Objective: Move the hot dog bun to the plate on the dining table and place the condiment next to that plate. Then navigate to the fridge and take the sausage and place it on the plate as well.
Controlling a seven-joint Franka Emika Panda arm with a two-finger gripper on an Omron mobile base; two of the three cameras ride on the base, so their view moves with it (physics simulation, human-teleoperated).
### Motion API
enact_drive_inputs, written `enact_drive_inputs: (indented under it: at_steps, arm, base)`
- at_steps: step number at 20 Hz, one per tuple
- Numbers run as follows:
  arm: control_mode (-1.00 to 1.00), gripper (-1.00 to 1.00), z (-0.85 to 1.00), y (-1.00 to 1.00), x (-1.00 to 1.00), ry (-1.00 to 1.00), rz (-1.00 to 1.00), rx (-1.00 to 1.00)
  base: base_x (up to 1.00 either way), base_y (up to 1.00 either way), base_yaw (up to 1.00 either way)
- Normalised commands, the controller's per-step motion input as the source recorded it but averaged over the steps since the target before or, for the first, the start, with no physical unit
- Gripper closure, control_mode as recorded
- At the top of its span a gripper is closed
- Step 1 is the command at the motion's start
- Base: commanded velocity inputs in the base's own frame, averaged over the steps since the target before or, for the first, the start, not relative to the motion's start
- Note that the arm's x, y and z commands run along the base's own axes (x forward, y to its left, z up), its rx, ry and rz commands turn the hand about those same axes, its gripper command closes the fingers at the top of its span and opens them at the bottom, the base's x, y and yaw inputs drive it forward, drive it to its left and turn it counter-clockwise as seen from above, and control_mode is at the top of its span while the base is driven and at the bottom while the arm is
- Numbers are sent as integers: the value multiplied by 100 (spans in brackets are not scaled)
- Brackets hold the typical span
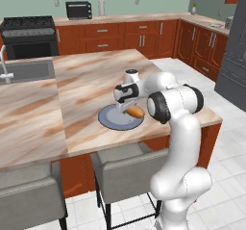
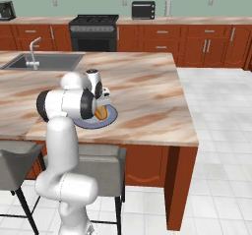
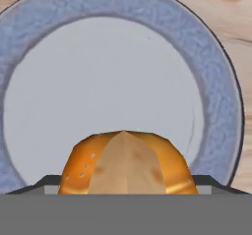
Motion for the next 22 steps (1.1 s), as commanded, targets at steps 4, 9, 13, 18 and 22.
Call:
enact_drive_inputs:
  at_steps: [4,9,13,18,22]
  arm:
    - [-100,100,-38,9,61,0,-13,-1]
    - [-100,-100,-25,4,0,-4,-9,0]
    - [-100,-100,-1,0,27,-7,-7,0]
    - [-100,-100,2,0,11,-7,-4,0]
    - [-100,-100,26,0,0,0,-6,0]
  base:
    - [0,0,0]
    - [0,0,0]
    - [0,0,0]
    - [0,0,0]
    - [0,0,0]
